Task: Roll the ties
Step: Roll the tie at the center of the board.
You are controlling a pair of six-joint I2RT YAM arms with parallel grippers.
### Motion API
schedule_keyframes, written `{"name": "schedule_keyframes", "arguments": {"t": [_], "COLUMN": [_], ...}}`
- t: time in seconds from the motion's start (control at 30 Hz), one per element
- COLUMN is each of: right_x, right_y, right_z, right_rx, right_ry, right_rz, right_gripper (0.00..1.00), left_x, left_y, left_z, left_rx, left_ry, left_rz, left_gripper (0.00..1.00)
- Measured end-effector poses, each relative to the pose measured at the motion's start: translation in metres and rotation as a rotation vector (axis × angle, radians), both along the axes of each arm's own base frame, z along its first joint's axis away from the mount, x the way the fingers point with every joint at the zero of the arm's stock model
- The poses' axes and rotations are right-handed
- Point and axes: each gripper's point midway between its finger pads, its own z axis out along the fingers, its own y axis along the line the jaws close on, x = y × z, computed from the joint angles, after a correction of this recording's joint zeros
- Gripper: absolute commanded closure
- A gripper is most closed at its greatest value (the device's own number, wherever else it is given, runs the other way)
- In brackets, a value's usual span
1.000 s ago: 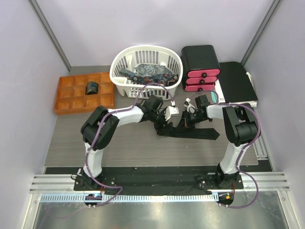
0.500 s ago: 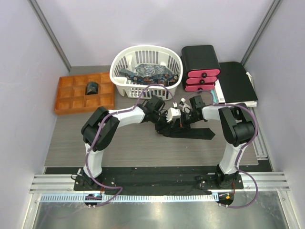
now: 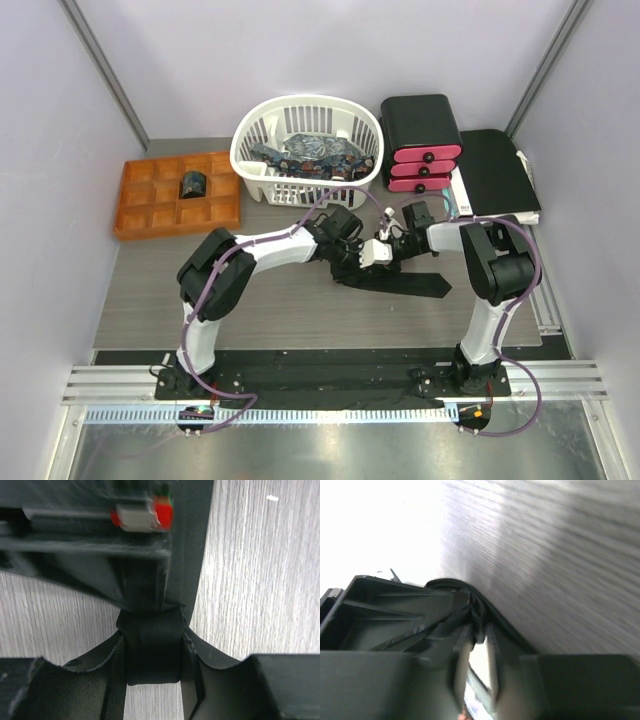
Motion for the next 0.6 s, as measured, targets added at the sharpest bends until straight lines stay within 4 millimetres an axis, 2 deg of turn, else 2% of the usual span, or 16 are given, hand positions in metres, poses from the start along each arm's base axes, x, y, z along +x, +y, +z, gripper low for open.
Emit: {"name": "schedule_keyframes", "arguments": {"t": [0.07, 0.3, 0.6], "right_x": [0.000, 0.001, 0.000], "right_y": [-0.006, -0.027, -0.027], "right_z": [0.004, 0.014, 0.023], "right_rx": [0.019, 0.016, 0.020], "right_ry": [0.022, 0.055, 0.041], "right_rz": [-0.013, -0.038, -0.028], "right_gripper": [0.55, 0.55, 0.53], "left_x": [0.000, 0.000, 0.002], "left_y": [0.000, -0.004, -0.008], "left_z": [-0.001, -0.005, -0.005], "left_rx": [0.021, 0.062, 0.088], "left_ry": [-0.017, -0.015, 0.001], "left_rz": [-0.010, -0.024, -0.033], "left_gripper": [0.72, 0.70, 0.69]}}
